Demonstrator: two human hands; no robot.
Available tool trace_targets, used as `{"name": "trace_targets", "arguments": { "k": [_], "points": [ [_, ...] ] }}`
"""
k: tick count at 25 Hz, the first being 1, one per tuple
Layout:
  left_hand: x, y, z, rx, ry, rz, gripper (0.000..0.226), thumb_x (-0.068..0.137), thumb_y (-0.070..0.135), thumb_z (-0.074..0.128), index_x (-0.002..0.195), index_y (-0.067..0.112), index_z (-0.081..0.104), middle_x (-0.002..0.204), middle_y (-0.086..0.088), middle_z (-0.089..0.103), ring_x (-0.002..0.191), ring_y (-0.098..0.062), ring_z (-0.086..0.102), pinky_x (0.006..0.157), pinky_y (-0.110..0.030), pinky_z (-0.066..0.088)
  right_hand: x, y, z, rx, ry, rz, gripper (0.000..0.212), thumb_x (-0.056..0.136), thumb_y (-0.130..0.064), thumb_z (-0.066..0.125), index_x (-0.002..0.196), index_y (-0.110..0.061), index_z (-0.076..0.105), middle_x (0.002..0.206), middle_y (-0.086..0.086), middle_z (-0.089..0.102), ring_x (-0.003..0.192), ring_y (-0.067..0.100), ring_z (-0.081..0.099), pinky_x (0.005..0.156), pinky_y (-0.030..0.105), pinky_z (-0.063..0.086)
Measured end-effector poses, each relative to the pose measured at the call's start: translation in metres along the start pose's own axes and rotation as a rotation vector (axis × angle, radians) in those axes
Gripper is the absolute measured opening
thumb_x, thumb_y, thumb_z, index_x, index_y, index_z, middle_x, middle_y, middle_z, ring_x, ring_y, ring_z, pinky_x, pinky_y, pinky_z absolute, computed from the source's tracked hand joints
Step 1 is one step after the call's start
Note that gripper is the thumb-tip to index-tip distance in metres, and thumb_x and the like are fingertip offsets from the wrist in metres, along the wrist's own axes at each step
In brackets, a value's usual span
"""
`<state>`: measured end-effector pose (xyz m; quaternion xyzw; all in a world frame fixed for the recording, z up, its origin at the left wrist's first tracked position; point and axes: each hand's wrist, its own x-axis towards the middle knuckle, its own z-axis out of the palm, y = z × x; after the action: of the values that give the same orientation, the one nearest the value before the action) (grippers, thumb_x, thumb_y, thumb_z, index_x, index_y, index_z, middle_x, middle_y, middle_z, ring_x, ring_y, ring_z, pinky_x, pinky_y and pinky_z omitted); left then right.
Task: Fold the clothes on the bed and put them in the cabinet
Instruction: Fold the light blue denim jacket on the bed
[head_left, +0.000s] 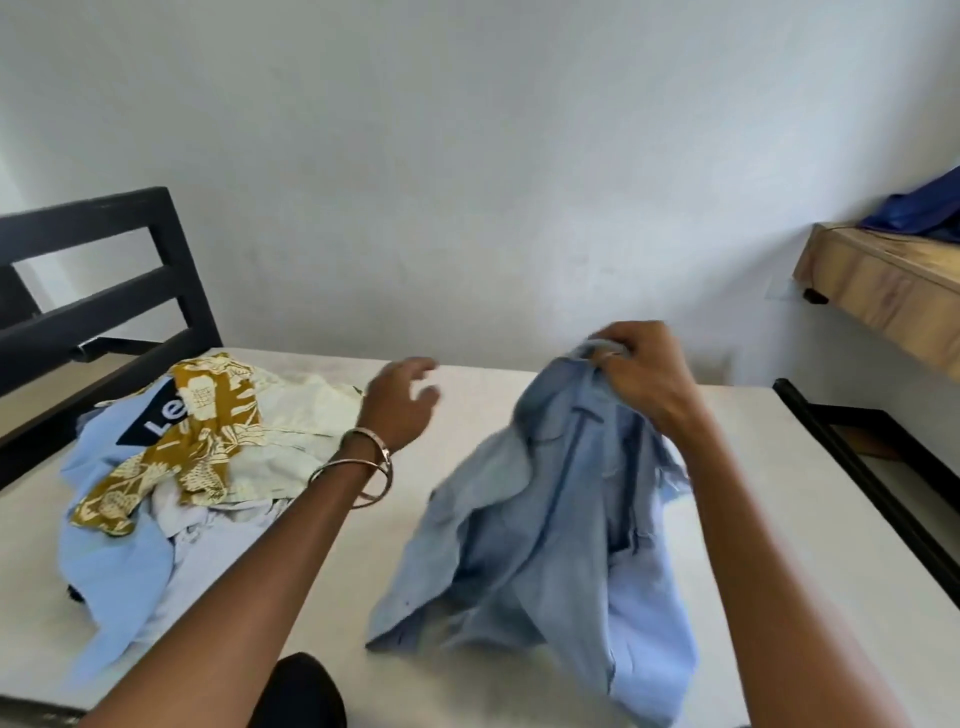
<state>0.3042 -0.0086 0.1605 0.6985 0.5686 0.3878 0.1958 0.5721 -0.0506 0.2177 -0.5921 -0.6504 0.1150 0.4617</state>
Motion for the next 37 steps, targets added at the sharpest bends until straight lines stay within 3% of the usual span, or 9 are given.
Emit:
{"name": "trace_targets", "arguments": {
  "k": [3, 7, 11, 15, 20, 24, 30, 34, 37],
  "points": [
    [-0.027, 0.048, 0.036, -0.134, -0.418, 0.347, 0.057, 0.077, 0.033, 0.080, 0.125, 0.019, 0.054, 0.113, 0.004, 0.062, 0.099, -0.010, 0.059, 0.079, -0.011, 0.045, -0.001, -0.031, 0.025, -0.049, -0.147, -0.114, 0.026, 0.077, -0.008, 0.064, 0.093, -0.025, 0.076, 0.067, -0.017, 0.063, 0.066, 0.000, 0.059, 0.064, 0.014, 0.043],
    [-0.019, 0.035, 0.057, -0.049, -0.117, 0.107, 0.025, 0.071, 0.046, 0.060, 0.083, 0.024, 0.061, 0.082, -0.001, 0.068, 0.086, -0.026, 0.065, 0.061, -0.026, 0.039, 0.004, -0.037, -0.004, 0.027, -0.294, -0.202, 0.052, 0.071, -0.022, 0.084, 0.119, -0.034, 0.065, 0.084, -0.022, 0.068, 0.082, -0.004, 0.061, 0.077, 0.017, 0.047],
    [-0.013, -0.019, 0.058, 0.125, -0.213, -0.095, 0.030, 0.068, 0.045, 0.061, 0.074, 0.017, 0.070, 0.071, -0.002, 0.069, 0.078, -0.025, 0.064, 0.058, -0.025, 0.037, 0.001, -0.028, -0.037, -0.115, -0.435, -0.321, 0.092, 0.066, -0.007, 0.085, 0.142, -0.037, 0.043, 0.128, -0.029, 0.054, 0.117, -0.005, 0.051, 0.097, 0.010, 0.039],
    [-0.017, -0.038, 0.056, -0.584, 0.077, -0.412, 0.012, 0.076, 0.022, 0.059, 0.065, 0.024, 0.064, 0.064, 0.003, 0.060, 0.069, -0.020, 0.053, 0.061, -0.030, 0.048, 0.015, -0.003, -0.042, -0.283, -0.215, -0.311, 0.073, 0.072, 0.009, 0.064, 0.135, -0.025, 0.055, 0.113, -0.003, 0.063, 0.108, 0.014, 0.055, 0.089, 0.019, 0.037],
    [0.010, -0.028, 0.012, -0.817, 0.311, -0.227, 0.019, 0.089, 0.005, 0.061, 0.078, 0.020, 0.065, 0.072, 0.001, 0.058, 0.065, -0.010, 0.051, 0.064, -0.025, 0.047, 0.015, 0.098, -0.036, -0.574, -0.107, 0.193, 0.026, 0.080, -0.003, 0.052, 0.098, -0.009, 0.069, 0.101, 0.024, 0.067, 0.097, 0.044, 0.061, 0.076, 0.037, 0.045],
    [0.004, -0.017, -0.002, -0.836, -0.107, -0.323, 0.017, 0.092, 0.022, 0.063, 0.088, 0.007, 0.070, 0.080, -0.005, 0.070, 0.083, -0.022, 0.064, 0.080, -0.026, 0.053, -0.018, 0.110, -0.021, -0.217, -0.084, 0.399, 0.031, 0.093, -0.022, 0.055, 0.072, 0.000, 0.059, 0.066, 0.017, 0.058, 0.064, 0.028, 0.056, 0.058, 0.035, 0.043],
    [-0.024, -0.051, -0.011, -1.219, -0.749, -0.292, 0.039, 0.094, 0.026, 0.054, 0.124, 0.004, 0.062, 0.122, -0.012, 0.065, 0.118, -0.025, 0.058, 0.095, -0.031, 0.050, -0.033, 0.104, -0.044, 0.550, -0.404, 0.506, 0.035, 0.083, -0.023, 0.074, 0.105, 0.004, 0.068, 0.093, 0.019, 0.072, 0.081, 0.031, 0.069, 0.066, 0.032, 0.058],
    [-0.032, -0.126, 0.044, -0.291, -0.142, -0.599, 0.022, 0.085, 0.024, 0.072, 0.085, 0.002, 0.067, 0.073, -0.006, 0.065, 0.080, -0.022, 0.058, 0.080, -0.036, 0.050, -0.052, 0.182, 0.027, -0.131, -0.138, 0.698, 0.039, 0.078, -0.039, 0.081, 0.099, -0.008, 0.071, 0.087, 0.016, 0.072, 0.076, 0.029, 0.067, 0.070, 0.036, 0.056],
    [-0.069, -0.167, 0.081, -0.149, -0.257, -0.786, 0.041, 0.082, 0.032, 0.076, 0.103, -0.002, 0.065, 0.096, -0.012, 0.063, 0.094, -0.025, 0.057, 0.081, -0.033, 0.043, -0.115, 0.236, 0.075, -0.306, -0.209, 0.830, 0.041, 0.083, -0.041, 0.075, 0.113, -0.015, 0.067, 0.112, 0.011, 0.069, 0.109, 0.032, 0.062, 0.095, 0.042, 0.048]
  ]
}}
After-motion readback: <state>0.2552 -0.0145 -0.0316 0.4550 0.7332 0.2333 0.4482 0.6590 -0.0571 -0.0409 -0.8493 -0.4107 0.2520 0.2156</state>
